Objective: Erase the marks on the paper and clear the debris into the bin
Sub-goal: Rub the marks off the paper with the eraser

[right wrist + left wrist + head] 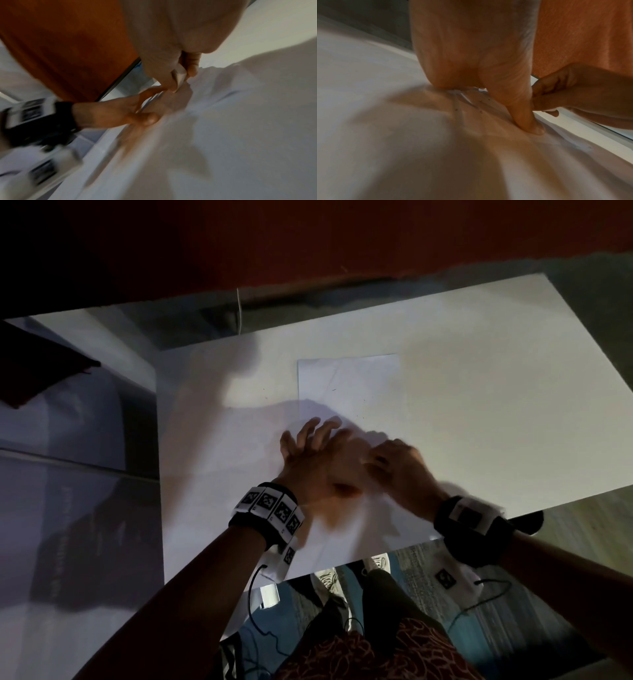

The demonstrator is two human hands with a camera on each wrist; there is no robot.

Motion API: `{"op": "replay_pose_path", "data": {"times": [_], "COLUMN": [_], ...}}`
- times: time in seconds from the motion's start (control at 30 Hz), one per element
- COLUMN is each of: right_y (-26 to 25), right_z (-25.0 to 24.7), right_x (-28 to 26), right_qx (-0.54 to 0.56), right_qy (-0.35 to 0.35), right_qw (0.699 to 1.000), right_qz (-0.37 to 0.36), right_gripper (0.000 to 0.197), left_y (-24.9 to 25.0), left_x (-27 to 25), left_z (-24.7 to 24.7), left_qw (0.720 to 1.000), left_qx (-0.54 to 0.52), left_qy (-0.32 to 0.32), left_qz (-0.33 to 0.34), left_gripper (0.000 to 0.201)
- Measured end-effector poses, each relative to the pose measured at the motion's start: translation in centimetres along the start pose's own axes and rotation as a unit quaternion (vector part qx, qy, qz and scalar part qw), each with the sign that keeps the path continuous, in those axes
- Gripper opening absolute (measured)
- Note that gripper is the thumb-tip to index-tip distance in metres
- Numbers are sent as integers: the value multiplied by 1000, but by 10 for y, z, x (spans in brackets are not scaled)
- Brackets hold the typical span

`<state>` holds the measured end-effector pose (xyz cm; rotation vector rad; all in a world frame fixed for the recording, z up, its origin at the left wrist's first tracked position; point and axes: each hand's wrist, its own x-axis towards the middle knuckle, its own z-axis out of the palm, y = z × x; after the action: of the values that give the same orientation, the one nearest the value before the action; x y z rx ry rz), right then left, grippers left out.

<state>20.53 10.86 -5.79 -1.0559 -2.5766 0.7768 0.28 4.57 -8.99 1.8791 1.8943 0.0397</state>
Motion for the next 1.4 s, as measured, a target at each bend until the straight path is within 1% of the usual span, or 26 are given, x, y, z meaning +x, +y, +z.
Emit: {"op": "replay_pose_path", "data": {"times": [0.07, 0.1, 0.17, 0.2, 0.23, 0.3, 0.33, 0.37, 0.43, 0.5, 0.53, 0.6, 0.63, 0.67, 0.73, 0.8, 0.83, 0.9, 0.93, 0.97, 1.07, 1.13, 1.23, 1.3, 1.33, 1.4], "right_y": [-10, -6, 3, 5, 0, -15, -13, -9, 2, 0, -3, -2, 1, 8, 16, 22, 26, 30, 32, 32, 31, 33, 31, 25, 22, 16], "right_z": [7, 3, -7, -8, -7, 3, 3, -3, -18, -29, -31, -33, -35, -35, -37, -39, -38, -40, -39, -39, -36, -35, -33, -29, -26, -20], "right_x": [-8, -5, 11, 15, 14, 2, -1, 2, 14, 20, 19, 16, 14, 14, 12, 9, 7, 3, 1, -2, -6, -5, -5, -10, -13, -19], "right_qx": [7, 6, -1, -5, -9, -1, 6, 9, -14, -34, -34, -25, -27, -25, 23, 100, 131, 154, 159, 156, 137, 156, 163, 147, 136, 78], "right_qy": [-43, -45, 11, 36, 36, -21, -30, -23, 21, 39, 37, 23, 21, 20, 21, 23, 27, 39, 38, 35, 38, 32, 16, 6, -4, -40], "right_qw": [997, 997, 1000, 999, 999, 998, 997, 997, 999, 998, 998, 999, 999, 999, 999, 989, 983, 977, 976, 977, 979, 975, 978, 982, 985, 995], "right_qz": [-60, -63, -2, 6, -5, -63, -76, -68, -34, -32, -34, -20, -14, -9, 37, 103, 127, 141, 141, 141, 143, 154, 128, 114, 105, 41], "right_gripper": [7, 6, 9, 12, 15, 9, 4, 6, 8, 6, 5, 9, 10, 10, 12, 14, 11, 10, 12, 14, 16, 14, 13, 4, 3, 10], "left_y": [-1, -1, -2, -1, -1, -2, -1, 0, 2, 5, 7, 11, 13, 16, 23, 31, 34, 40, 43, 44, 49, 49, 46, 42, 39, 35], "left_x": [1, 1, 3, 2, 2, 2, 2, 2, 2, 2, 2, 0, -1, -3, -2, 2, 6, 11, 13, 14, 16, 17, 14, 12, 12, 10], "left_z": [1, 1, 2, 2, 1, 3, 2, 1, 0, -2, -4, -10, -13, -14, -13, -16, -15, -16, -16, -14, -9, -8, -5, -1, 2, 5], "left_qw": [1000, 1000, 1000, 1000, 1000, 1000, 1000, 1000, 1000, 1000, 1000, 999, 999, 1000, 999, 999, 998, 998, 997, 997, 999, 999, 999, 999, 999, 998], "left_qx": [-14, -14, -7, -5, -2, 4, 7, 10, 8, 6, -2, -35, -38, -23, 21, -1, -21, -46, -50, -52, -39, -39, -50, -36, -37, -44], "left_qy": [1, -1, 1, 1, -3, -4, -1, 3, 4, -3, -3, 7, 11, 12, 31, 52, 47, 47, 53, 57, 26, 19, 4, 14, 21, 35], "left_qz": [1, 0, 0, 0, -2, -4, -6, -7, -9, -13, -13, -14, -2, 13, 8, -17, -22, -17, -9, -1, 8, 4, -10, -12, -10, -2], "left_gripper": [121, 122, 123, 124, 124, 125, 125, 124, 124, 124, 121, 104, 97, 94, 99, 101, 97, 91, 92, 94, 101, 108, 120, 123, 123, 124]}}
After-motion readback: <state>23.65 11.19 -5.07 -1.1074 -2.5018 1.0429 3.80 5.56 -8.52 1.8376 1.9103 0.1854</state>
